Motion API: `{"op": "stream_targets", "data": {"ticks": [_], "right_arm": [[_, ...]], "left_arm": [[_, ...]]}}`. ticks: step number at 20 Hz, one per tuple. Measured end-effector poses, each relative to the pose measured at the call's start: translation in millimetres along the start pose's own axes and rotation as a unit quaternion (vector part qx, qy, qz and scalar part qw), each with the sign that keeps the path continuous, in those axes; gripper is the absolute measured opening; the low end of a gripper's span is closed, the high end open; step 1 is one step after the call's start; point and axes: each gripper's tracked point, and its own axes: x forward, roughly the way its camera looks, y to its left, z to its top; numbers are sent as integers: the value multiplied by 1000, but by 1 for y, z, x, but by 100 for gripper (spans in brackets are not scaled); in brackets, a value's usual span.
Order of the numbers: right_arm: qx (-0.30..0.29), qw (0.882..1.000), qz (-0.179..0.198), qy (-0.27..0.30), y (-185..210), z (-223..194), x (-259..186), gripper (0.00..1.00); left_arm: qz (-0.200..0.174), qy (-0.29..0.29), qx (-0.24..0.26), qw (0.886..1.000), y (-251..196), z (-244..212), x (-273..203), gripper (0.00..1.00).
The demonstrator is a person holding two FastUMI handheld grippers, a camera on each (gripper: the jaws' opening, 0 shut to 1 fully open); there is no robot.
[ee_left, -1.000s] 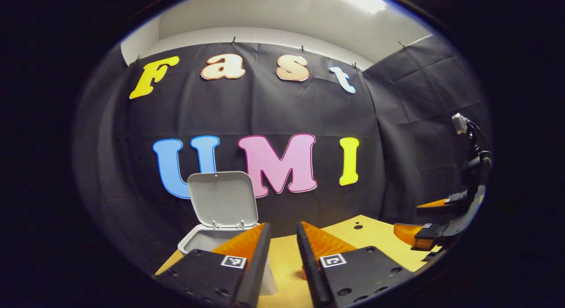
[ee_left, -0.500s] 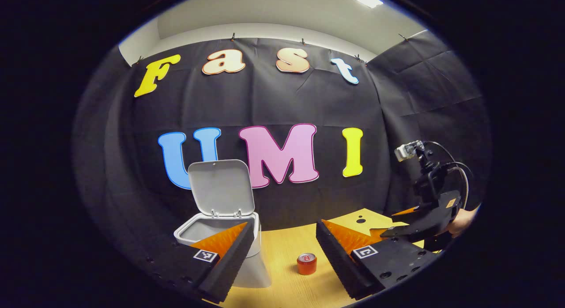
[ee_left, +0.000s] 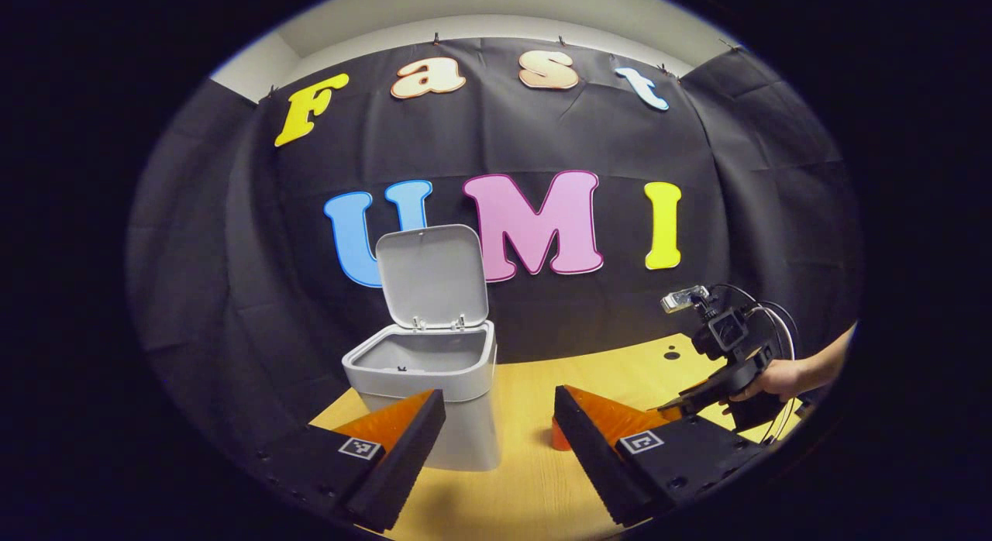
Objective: Press the lid of the desktop garbage bin to open it, pick up the crumpled paper on the desktop and throw it into the bin, then pick up the pop can on the desktop and drop it into the bin, and finally close the garbage bin lid.
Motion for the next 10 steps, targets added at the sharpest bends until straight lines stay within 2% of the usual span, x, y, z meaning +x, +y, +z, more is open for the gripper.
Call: {"op": "stream_targets", "data": {"ticks": [6, 10], "right_arm": [[52, 996, 12, 65, -10, -11, 55, 98], [54, 995, 3, 84, -13, -21, 80, 98]], "left_arm": [[39, 31, -13, 999, 19, -19, -12, 95], [52, 38, -26, 998, 22, -24, -9, 95]]}}
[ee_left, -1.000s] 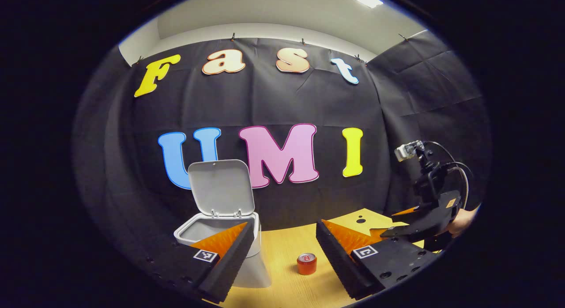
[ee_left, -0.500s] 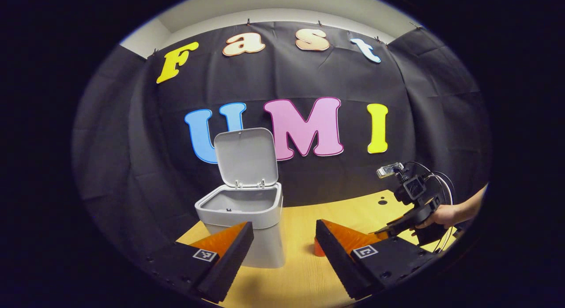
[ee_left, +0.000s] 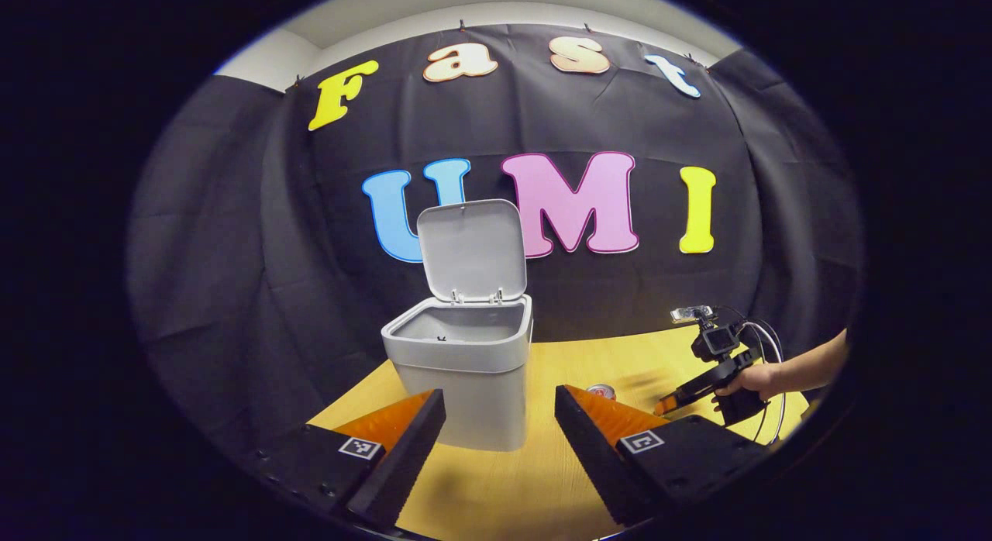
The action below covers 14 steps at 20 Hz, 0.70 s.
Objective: Press the lid of the desktop garbage bin to open it, pick up the crumpled paper on the desktop and throw it into the bin, then pick up the pop can on the desktop and drop it into the bin, and finally close the garbage bin lid.
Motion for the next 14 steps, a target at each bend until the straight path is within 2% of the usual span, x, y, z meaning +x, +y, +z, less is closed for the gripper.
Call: {"op": "stream_targets", "data": {"ticks": [3, 5, 7, 8, 9, 10, 11, 12, 13, 14], "right_arm": [[-31, 999, -7, -3, 4, 4, 12, 96], [-29, 1000, -9, 3, 6, 3, 11, 87], [-40, 999, -4, 10, 9, 1, 9, 62], [-52, 999, 2, 8, 10, -2, 10, 58], [-60, 998, 0, 8, 11, -3, 8, 46], [-66, 998, 0, 8, 11, -4, 7, 41], [-73, 997, -6, 8, 7, -4, 4, 26], [-72, 997, -11, -5, 5, 2, 1, 40], [-63, 998, -6, -19, 6, 9, -6, 34], [-54, 998, -1, -30, 8, 15, -13, 34]], "left_arm": [[0, 5, -20, 1000, -7, -3, 9, 95], [-5, 4, -23, 1000, -14, -2, 12, 96], [-13, -3, -18, 1000, -21, 3, 16, 96], [-17, -4, -18, 1000, -24, 4, 17, 96], [-20, -5, -19, 1000, -25, 3, 18, 96], [-23, -4, -19, 1000, -25, 3, 18, 96], [-25, -3, -19, 1000, -26, 3, 18, 96], [-27, -4, -18, 999, -26, 3, 16, 96], [-29, -5, -17, 999, -26, 3, 15, 96], [-32, -7, -18, 999, -26, 4, 15, 96]]}}
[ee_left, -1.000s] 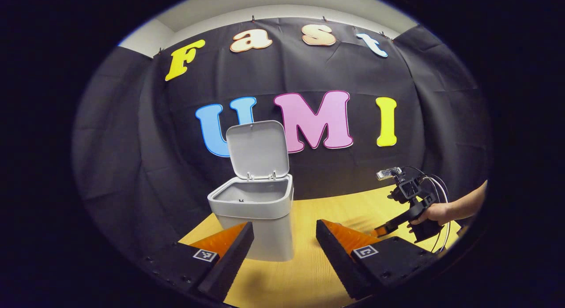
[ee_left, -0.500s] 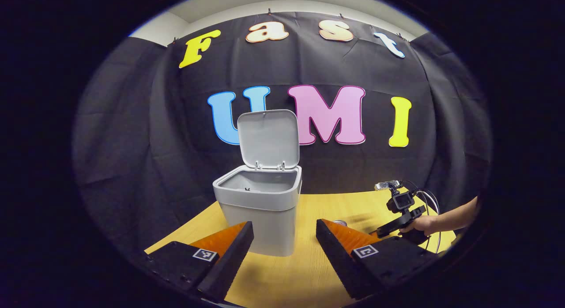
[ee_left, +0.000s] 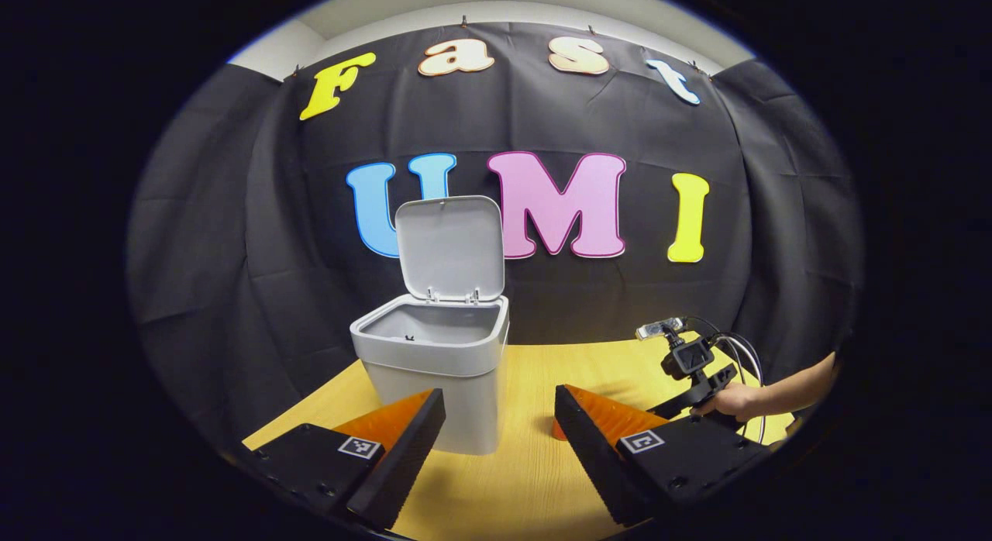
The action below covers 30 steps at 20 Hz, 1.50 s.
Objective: Press the lid of the desktop garbage bin to open it, pick up the crumpled paper on the desktop and throw it into the bin, then pick up the pop can on the desktop and drop it into the bin, and finally close the garbage bin lid.
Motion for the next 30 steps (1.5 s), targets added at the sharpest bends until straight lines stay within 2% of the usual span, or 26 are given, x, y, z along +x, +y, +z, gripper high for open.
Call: {"op": "stream_targets", "data": {"ticks": [1, 2, 3, 7, 11, 14, 17, 19, 25, 26, 27, 30], "right_arm": [[3, 1000, 0, -10, -2, 8, -8, 33], [-2, 1000, -3, -21, -5, 16, -18, 17], [-8, 999, -5, -33, -9, 26, -29, 33], [-62, 993, -18, -96, 0, 78, -86, 33], [-75, 985, 26, -156, 43, 138, -141, 33], [-88, 976, 67, -186, 89, 177, -163, 33], [-110, 963, 118, -217, 150, 216, -190, 33], [-136, 953, 138, -232, 187, 236, -202, 33], [-195, 933, 197, -229, 296, 253, -200, 33], [-201, 932, 202, -223, 311, 249, -196, 18], [-207, 931, 207, -218, 323, 246, -192, 33], [-224, 929, 210, -208, 345, 239, -181, 35]], "left_arm": [[-4, -1, -2, 1000, -1, -2, -1, 96], [-8, 1, -3, 1000, -1, -3, 0, 96], [-11, 3, -5, 1000, -1, -6, 0, 96], [-22, 2, -18, 1000, 3, -8, 0, 96], [-28, -1, -10, 1000, 12, -9, -1, 96], [-35, -12, 3, 999, 19, -2, -6, 96], [-34, -15, 7, 999, 32, -2, -8, 96], [-27, -18, 2, 999, 43, -2, -8, 96], [4, -15, -10, 1000, 80, -6, -11, 96], [8, -14, -12, 1000, 85, -8, -13, 96], [14, -14, -12, 1000, 90, -7, -14, 96], [30, -15, -13, 999, 105, -8, -18, 96]]}}
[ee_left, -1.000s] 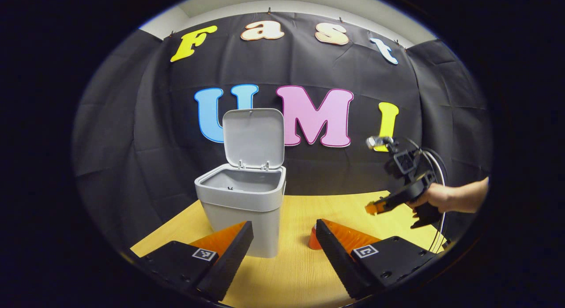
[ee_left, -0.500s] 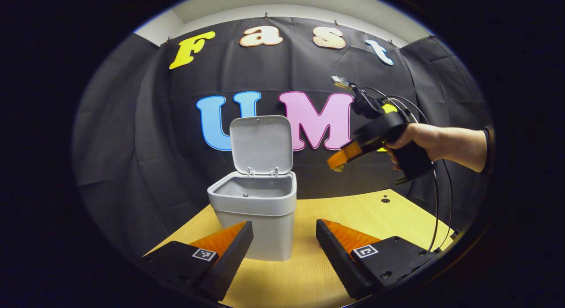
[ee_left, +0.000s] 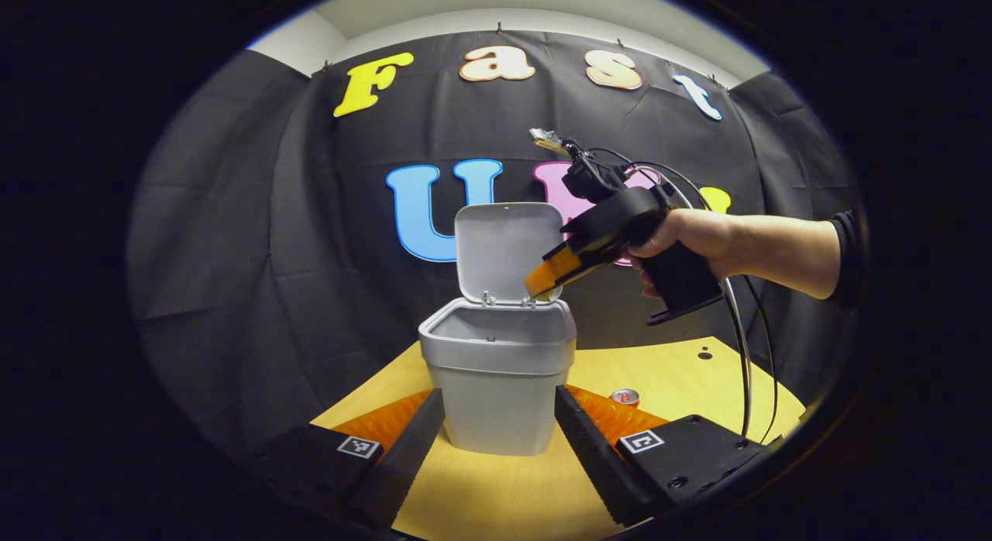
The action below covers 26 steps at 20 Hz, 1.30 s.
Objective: Press the lid of the desktop garbage bin to open it, pick up the crumpled paper on the desktop and throw it into the bin, then pick up the pop can on the desktop and drop it into the bin, and finally close the garbage bin lid.
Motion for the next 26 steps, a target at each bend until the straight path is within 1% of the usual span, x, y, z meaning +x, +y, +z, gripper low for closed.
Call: {"op": "stream_targets", "data": {"ticks": [1, 4, 6, 7, 10, 12, 17, 19, 21, 26], "right_arm": [[0, 1000, 7, -1, 5, 1, 4, 36], [5, 1000, 16, -5, 10, 4, 8, 48], [-2, 1000, 7, -15, 5, 8, 8, 87], [-3, 1000, 1, -22, 3, 11, 4, 100], [13, 999, -17, -45, -11, 17, -15, 98], [14, 997, -38, -61, -26, 17, -35, 98], [24, 990, -97, -97, -71, 2, -95, 98], [40, 986, -119, -108, -90, -8, -122, 98], [53, 981, -146, -115, -112, -22, -146, 98], [76, 964, -226, -119, -169, -72, -202, 98]], "left_arm": [[1, -1, -2, 1000, 2, 0, -1, 96], [1, -1, -7, 1000, 4, -3, -3, 96], [1, 0, -3, 1000, 4, -4, -2, 96], [0, 1, -3, 1000, 3, -3, -2, 96], [-13, 8, -6, 1000, -8, -11, 0, 96], [-29, 17, -5, 999, -19, -19, 4, 96], [-95, 41, 14, 994, -67, -43, 23, 96], [-125, 50, 17, 991, -91, -54, 34, 96], [-147, 59, 17, 987, -112, -63, 46, 96], [-190, 83, 31, 978, -164, -96, 86, 97]]}}
